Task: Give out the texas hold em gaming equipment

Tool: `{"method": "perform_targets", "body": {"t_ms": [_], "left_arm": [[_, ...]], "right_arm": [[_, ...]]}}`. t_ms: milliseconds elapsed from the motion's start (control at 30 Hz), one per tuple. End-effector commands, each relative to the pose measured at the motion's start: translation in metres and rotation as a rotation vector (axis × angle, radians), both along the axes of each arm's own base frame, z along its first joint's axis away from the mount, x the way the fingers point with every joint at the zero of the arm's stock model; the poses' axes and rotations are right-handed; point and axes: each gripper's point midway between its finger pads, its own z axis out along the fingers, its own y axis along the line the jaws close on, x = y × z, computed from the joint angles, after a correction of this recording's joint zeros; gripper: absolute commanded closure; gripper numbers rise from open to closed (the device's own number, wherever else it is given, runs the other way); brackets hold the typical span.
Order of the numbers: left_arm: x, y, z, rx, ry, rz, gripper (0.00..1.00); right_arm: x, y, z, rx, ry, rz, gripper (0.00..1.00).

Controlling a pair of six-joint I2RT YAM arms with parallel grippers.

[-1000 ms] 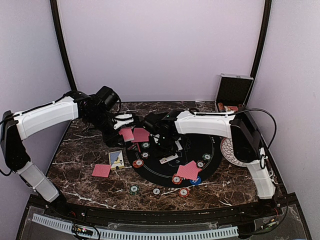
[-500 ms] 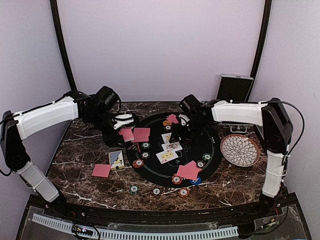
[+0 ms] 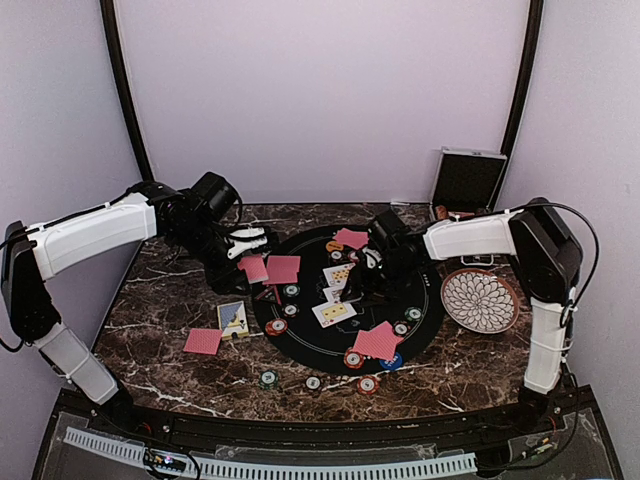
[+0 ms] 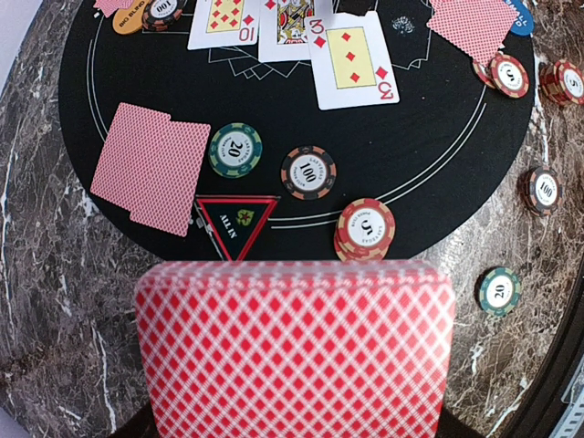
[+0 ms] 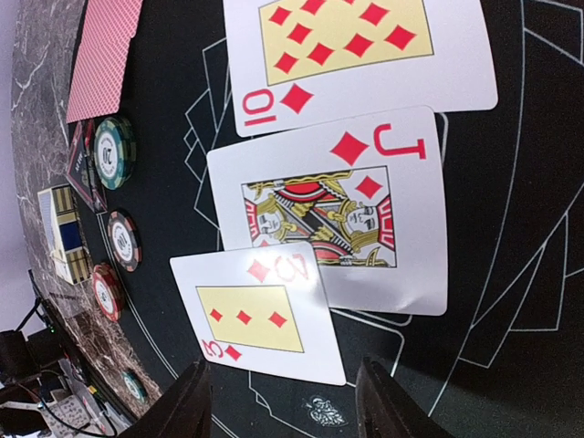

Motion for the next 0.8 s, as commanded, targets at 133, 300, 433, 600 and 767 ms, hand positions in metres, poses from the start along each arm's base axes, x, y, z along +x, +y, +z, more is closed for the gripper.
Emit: {"method": "perform_targets", "body": {"t_ms": [133,300,433,600,767], "left_arm": [[0.001,-0.003,0.014,-0.026,-0.024,-0.011,1.0],[0.003,-0.004,0.014,-0.03,-0.02,-0.009,1.0],[0.003,-0.005,0.014,-0.033,-0.018,-0.008,1.0],[0.002,-0.005,0.014,-0.03,-0.016,-0.009,1.0],[0.001,-0.004,0.011,-0.03,-0.01,-0.009,1.0]], "right_arm": [[-0.006,0.003,-0.014,0.046,0.028,-0.006,0.49],[-0.012,0.003,-0.012,0.064,0.035,-0.005,0.51],[-0.016,0.003,-0.01,0.075,0.041,0.0,0.53],[-0.018,0.001,-0.001,0.067,0.028,0.006,0.54],[-0.007,0.01,0.048,0.149,-0.056,0.0,0.46]]}}
